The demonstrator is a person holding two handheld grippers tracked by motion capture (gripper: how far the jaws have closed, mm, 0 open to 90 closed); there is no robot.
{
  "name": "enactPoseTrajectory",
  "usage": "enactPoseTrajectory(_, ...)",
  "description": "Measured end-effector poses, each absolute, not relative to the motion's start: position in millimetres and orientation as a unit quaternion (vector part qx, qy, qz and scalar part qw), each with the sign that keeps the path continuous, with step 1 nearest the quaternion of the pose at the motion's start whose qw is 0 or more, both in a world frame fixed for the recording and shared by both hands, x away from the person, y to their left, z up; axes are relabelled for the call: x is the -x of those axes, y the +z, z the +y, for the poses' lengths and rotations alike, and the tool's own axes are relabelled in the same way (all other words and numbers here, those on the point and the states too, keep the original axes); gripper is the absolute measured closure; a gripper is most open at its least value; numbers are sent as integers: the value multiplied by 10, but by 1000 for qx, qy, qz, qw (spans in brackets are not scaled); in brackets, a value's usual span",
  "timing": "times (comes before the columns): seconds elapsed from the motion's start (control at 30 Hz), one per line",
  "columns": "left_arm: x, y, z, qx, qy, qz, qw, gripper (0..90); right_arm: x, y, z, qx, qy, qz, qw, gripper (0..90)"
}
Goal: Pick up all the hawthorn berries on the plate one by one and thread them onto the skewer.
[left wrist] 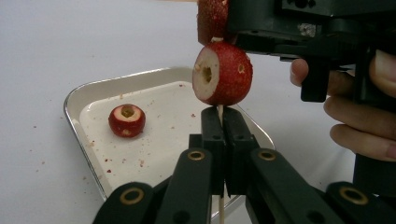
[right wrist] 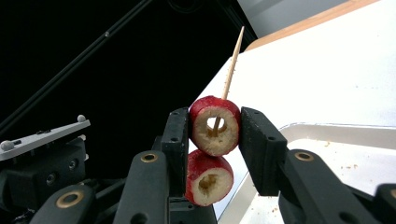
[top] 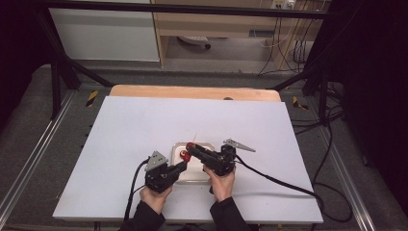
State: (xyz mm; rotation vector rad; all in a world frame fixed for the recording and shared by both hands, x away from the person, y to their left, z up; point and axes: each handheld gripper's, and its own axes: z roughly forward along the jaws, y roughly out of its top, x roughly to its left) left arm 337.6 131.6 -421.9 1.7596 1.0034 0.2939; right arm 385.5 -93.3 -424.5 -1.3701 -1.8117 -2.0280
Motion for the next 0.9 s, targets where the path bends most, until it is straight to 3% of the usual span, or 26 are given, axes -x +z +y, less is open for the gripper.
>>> enactPoseTrajectory(0.23,-3370,-4199,1371,-741,123,406,521,888,-3846,-4212,-960,439,-658,-610,48,614)
enactPoseTrajectory(0.53,-3339,-4210,1702,-756,132,391,508,887,-3852,-4065,-1157,426,-612,-666,-1,417)
enactPoseTrajectory(0.9,-3295,-4264,2205,-786,138,385,464,885,-4011,-4007,-1165,406,-484,-775,-22,183)
